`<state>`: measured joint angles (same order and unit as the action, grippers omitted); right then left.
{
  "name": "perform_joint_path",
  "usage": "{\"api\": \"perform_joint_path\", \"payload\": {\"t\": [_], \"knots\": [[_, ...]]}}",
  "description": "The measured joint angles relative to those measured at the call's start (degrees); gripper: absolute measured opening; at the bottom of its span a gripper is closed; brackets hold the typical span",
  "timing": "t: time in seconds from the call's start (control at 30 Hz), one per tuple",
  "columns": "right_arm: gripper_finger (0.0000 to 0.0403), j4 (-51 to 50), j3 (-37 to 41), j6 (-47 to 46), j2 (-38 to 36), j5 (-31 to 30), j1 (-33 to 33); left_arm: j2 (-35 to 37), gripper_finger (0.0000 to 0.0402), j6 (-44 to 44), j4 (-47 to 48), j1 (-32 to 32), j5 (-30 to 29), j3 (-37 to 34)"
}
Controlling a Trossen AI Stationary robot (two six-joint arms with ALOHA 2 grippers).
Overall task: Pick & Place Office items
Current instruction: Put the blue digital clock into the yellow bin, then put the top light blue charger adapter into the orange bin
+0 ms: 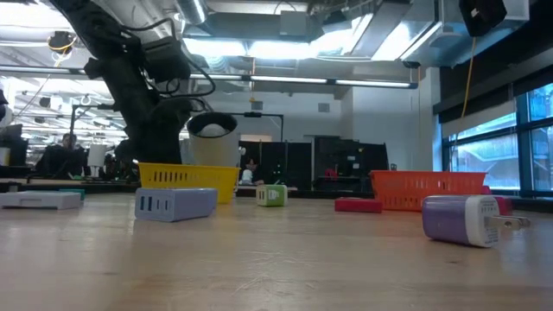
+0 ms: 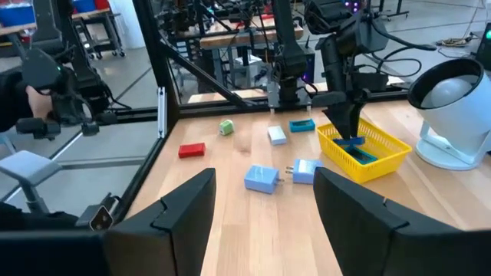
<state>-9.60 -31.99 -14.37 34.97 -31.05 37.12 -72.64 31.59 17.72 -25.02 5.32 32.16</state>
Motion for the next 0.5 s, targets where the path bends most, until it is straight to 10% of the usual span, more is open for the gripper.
{"api": "perform_joint_path", "payload": {"t": [0.5], "knots": [[0.0222, 1.00, 0.00, 0.92, 0.34, 0.42, 0.00, 0.00, 0.0232, -0.27, 2.69, 0.50, 2.45, 9.50]]}}
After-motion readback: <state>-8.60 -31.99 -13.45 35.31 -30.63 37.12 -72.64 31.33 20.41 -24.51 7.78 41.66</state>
